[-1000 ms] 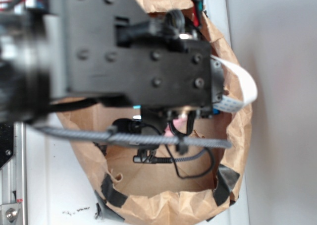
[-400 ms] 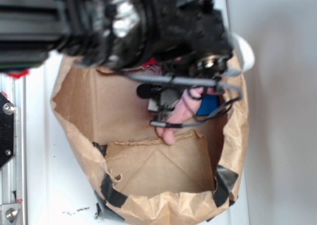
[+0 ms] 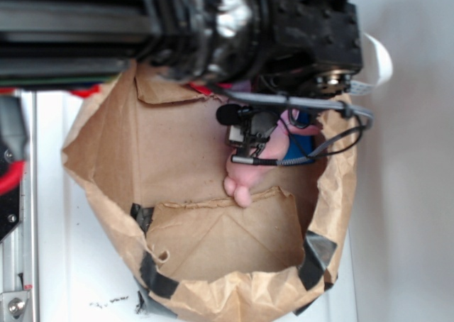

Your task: Grab the green animal.

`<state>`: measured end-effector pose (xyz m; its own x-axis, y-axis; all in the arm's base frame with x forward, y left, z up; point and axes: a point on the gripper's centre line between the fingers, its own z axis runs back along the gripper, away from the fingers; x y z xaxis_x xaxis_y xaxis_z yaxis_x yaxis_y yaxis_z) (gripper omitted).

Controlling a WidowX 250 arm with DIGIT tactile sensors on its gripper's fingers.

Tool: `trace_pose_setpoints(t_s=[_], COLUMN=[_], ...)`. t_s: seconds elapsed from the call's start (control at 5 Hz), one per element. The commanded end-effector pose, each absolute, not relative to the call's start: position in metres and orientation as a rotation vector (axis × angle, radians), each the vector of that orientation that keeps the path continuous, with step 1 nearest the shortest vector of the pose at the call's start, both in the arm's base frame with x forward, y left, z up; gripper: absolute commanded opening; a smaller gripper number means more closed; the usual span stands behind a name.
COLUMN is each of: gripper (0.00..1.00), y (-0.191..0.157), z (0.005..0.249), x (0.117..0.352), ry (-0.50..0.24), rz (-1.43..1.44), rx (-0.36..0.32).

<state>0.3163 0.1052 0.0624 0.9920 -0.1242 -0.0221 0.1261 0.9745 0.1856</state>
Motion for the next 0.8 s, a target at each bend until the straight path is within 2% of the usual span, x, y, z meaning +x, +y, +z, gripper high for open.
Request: trace_pose_setpoints(t_s=[0.0,0.2,0.4,0.6], gripper=[1.00,1.00,1.00,1.00], y=[0.133,0.134,0.143,0.149], z=[0.085,0.088,0.069,0.055], x=[0.321,0.320,0.337,0.354], ry=[-0.052,-0.068,-0.109,-0.113], rz=[-0.078,-0.073,0.008,0.077], rx=[0.273,0.274,0.365,0.422])
